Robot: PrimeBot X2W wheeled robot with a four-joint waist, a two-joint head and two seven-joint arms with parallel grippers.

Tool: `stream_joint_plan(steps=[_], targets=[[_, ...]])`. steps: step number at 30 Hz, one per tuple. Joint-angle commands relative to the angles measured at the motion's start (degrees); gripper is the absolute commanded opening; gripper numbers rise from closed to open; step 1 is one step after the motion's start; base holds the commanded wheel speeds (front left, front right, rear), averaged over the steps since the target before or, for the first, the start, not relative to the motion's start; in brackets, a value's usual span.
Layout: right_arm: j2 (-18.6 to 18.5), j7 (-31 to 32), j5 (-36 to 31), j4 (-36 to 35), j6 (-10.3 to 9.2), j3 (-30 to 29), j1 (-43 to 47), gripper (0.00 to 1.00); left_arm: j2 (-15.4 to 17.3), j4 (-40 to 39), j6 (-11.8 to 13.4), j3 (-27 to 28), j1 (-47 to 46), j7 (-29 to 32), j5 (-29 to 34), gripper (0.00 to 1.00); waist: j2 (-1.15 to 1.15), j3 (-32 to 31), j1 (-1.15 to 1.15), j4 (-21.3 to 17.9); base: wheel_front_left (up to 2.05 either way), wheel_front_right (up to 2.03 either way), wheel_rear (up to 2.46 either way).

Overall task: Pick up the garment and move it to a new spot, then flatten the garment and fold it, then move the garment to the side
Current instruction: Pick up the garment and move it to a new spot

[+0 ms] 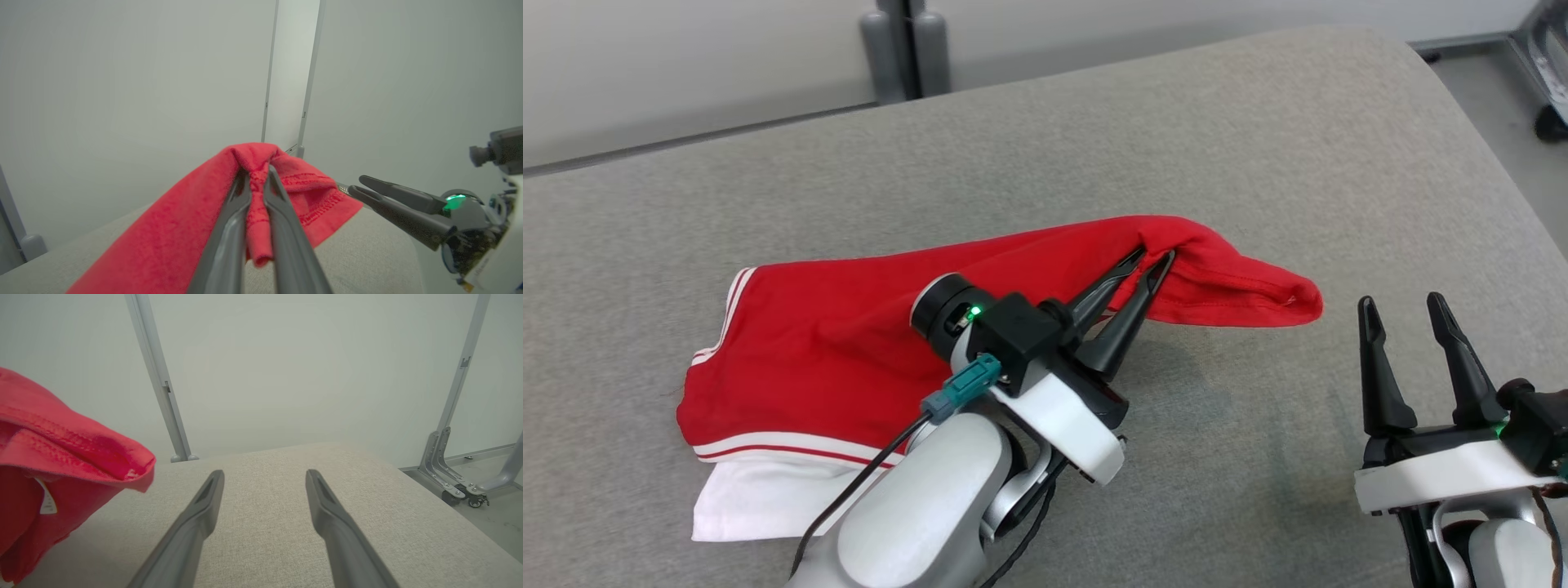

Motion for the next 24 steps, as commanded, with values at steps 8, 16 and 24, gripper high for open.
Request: stream_joint_plan(steps=[8, 16, 24], targets=[[1.15, -2.63, 1.38, 1.40, -0.01, -0.21, -2.64, 1.00, 0.38, 10.99, 3.09, -6.19, -6.92, 2.44, -3.20, 0.00, 0.00, 10.33, 0.00, -5.96, 0.00, 0.00, 0.00], [1.14, -3.64, 0.94, 3.11, -0.02, -0.07, -4.45, 1.00, 0.32, 15.41, 2.98, -7.51, -8.14, 0.20, -4.37, 1.00, 0.00, 10.48, 0.00, -2.69, 0.00, 0.00, 0.00], [-0.18, -2.67, -0.08, 3.01, -0.02, -0.77, -4.18, 1.00, 2.44, 8.43, 7.00, -1.71, -3.85, -3.90, -5.21, 1.00, 0.00, 6.30, 0.00, 2.66, 0.00, 0.00, 0.00]])
